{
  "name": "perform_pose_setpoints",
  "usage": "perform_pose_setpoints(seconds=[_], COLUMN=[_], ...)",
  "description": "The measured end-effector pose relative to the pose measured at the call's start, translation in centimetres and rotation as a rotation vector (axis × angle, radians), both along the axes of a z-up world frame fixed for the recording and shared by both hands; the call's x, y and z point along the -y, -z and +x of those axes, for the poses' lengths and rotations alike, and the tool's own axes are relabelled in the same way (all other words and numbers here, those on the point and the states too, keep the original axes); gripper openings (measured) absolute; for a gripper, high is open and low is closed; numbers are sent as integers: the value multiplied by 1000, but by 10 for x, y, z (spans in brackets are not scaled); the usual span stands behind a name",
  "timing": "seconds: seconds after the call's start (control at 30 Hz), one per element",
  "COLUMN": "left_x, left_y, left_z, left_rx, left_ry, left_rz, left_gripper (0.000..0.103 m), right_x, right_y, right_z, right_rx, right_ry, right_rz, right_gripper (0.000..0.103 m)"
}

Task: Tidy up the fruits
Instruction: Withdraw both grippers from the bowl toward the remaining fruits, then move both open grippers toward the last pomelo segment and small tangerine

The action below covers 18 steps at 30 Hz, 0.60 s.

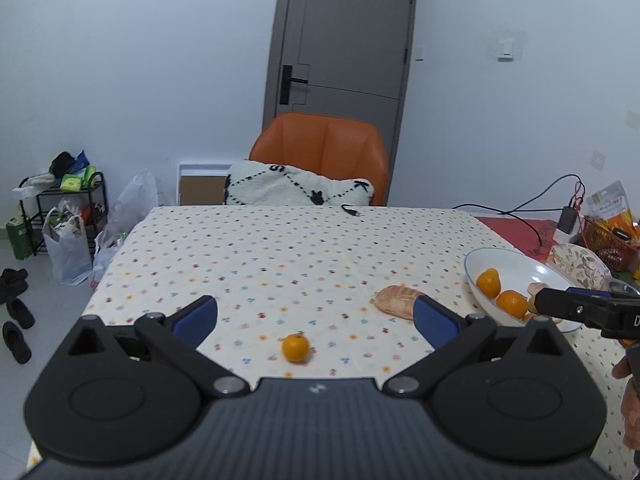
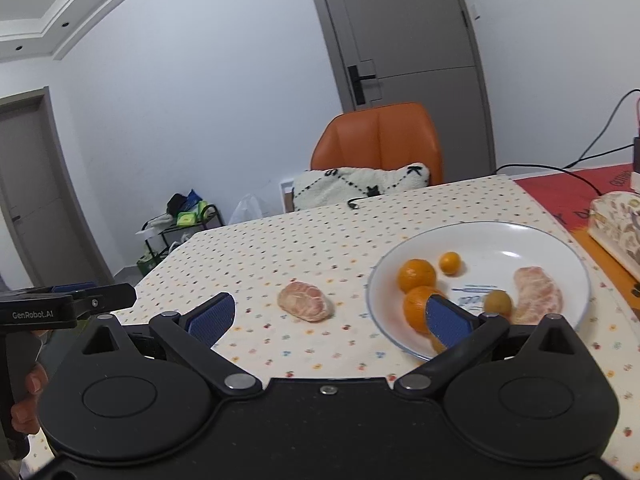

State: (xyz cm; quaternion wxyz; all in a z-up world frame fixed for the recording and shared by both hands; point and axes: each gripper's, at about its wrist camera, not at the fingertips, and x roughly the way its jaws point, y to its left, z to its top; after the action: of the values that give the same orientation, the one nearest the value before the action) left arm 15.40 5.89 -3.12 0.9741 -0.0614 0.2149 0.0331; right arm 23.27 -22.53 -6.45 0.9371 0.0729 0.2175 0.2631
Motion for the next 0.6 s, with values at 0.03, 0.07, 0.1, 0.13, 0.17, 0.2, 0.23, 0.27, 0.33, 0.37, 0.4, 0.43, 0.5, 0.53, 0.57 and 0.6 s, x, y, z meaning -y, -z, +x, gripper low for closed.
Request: perform_pose_setpoints(seconds=[0.03, 0.07, 0.1, 0.13, 0.17, 0.2, 0.23, 0.27, 0.33, 0.37, 0.4, 0.43, 0.5, 0.53, 0.57, 0.6], left_x=[-2, -5, -8, -10, -13, -15, -17, -19, -24, -27, -29, -31, -34, -35, -35, -36], left_y=[0, 0, 1, 1, 2, 2, 3, 3, 5, 5, 5, 5, 6, 5, 5, 6], left_z=[0, -1, -2, -1, -2, -2, -2, -3, -7, -8, -8, -9, -10, -10, -10, -10], left_rx=[-5, -12, -22, -36, -47, -55, -61, -66, -67, -70, -74, -77, -79, -77, -76, -76], left_ry=[-4, -6, -4, -1, 1, 3, 3, -2, -11, -12, -14, -17, -20, -19, -18, -19], left_rz=[-3, -7, -12, -19, -25, -29, -31, -33, -42, -48, -52, -54, -52, -51, -51, -52], left_gripper=[103, 103, 103, 103, 103, 103, 103, 103, 103, 103, 103, 103, 103, 103, 103, 103], right_x=[-3, -6, -10, -14, -18, -21, -25, -29, -37, -40, -43, -46, -51, -53, -56, -57], right_y=[0, 0, -1, -2, -2, -3, -2, -2, -1, -1, -1, 0, 1, 1, 1, 1], right_z=[0, 1, 1, 0, -1, -1, -1, 0, 0, 1, 1, 0, -1, -1, -1, -2], right_rx=[0, 1, 2, 3, 3, 3, 1, -6, -11, -11, -13, -15, -14, -13, -12, -12], right_ry=[-9, -18, -25, -31, -38, -47, -55, -61, -71, -77, -82, -88, -94, -96, -96, -95], right_rz=[1, 1, -2, -5, -8, -10, -13, -20, -33, -36, -40, -45, -60, -67, -73, -77], right_gripper=[103, 103, 103, 103, 103, 103, 103, 103, 103, 103, 103, 103, 103, 103, 103, 103])
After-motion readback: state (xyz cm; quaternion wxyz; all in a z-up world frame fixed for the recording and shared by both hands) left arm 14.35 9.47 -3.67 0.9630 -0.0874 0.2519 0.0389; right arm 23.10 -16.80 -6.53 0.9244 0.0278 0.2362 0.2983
